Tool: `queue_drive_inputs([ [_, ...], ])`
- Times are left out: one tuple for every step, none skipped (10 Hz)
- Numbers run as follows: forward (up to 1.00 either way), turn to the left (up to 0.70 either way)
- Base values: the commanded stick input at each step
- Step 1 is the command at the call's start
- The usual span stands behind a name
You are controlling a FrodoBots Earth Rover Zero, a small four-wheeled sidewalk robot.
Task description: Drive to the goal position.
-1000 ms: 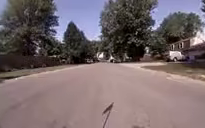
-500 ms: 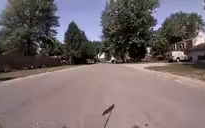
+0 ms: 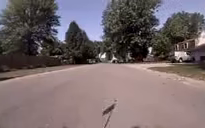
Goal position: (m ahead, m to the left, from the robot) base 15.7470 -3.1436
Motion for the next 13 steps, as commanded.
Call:
queue_drive_inputs([
  [0.69,0.03],
  [0.69,0.03],
  [0.69,0.03],
  [0.69,0.03],
  [0.69,0.03],
  [0.69,0.03],
  [0.69,0.03],
  [0.69,0.03],
  [0.69,0.03],
  [0.69,0.03],
  [0.69,0.03],
  [0.69,0.03],
  [0.69,0.03],
])
